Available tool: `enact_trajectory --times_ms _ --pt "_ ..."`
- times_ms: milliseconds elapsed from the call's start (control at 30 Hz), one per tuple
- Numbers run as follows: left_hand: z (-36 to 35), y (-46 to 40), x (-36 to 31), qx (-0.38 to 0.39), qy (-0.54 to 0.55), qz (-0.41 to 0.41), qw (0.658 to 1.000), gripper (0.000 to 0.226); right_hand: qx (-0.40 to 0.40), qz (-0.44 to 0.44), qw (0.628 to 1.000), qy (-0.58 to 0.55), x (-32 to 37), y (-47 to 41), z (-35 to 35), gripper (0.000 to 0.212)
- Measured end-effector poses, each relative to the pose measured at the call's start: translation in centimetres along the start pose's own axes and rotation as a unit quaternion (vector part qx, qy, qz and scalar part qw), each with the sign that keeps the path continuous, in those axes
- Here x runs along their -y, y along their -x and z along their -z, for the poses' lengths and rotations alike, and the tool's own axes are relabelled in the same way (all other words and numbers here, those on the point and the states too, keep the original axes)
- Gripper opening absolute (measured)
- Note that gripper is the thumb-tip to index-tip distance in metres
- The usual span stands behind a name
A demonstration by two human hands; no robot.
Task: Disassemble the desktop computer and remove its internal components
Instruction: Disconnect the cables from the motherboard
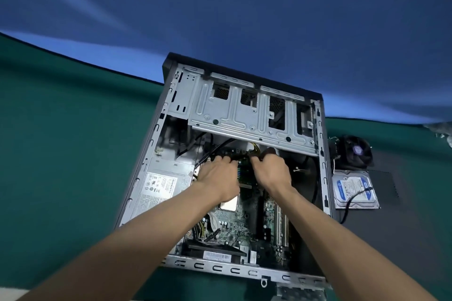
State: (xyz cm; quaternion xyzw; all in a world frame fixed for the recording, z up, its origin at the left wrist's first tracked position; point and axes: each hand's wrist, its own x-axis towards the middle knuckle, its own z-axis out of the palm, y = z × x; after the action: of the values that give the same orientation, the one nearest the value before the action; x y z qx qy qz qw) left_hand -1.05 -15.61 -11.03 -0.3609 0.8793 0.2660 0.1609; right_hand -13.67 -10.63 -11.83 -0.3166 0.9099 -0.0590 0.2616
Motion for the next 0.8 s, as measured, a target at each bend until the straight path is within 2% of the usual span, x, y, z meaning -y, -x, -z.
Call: enact_trajectory --times_ms 133,267,400,567,800 --pt "0.1 0.1 0.1 0.022 -0.025 -0.012 0.999 0.057 0.037 -0.005 0.996 0.084 0.2 -1.0 -0.5 0.049" --pt "0.3 0.2 0.3 0.044 -0.033 -0.020 0.998 0.067 0.006 -0.030 0.991 0.128 0.7 -1.6 -1.3 0.065" --pt "0.2 0.2 0.3 0.051 -0.046 -0.020 0.997 0.067 -0.006 -0.057 0.988 0.141 1.1 -2.2 -1.4 0.059" --pt "0.2 0.1 0.3 0.056 -0.048 -0.020 0.997 0.069 -0.012 -0.028 0.991 0.128 0.8 -2.8 -1.6 0.044" --pt "0.3 0.0 0.2 0.058 -0.050 -0.013 0.997 0.068 -0.066 -0.003 0.996 0.053 -0.1 -2.8 -2.5 0.048"
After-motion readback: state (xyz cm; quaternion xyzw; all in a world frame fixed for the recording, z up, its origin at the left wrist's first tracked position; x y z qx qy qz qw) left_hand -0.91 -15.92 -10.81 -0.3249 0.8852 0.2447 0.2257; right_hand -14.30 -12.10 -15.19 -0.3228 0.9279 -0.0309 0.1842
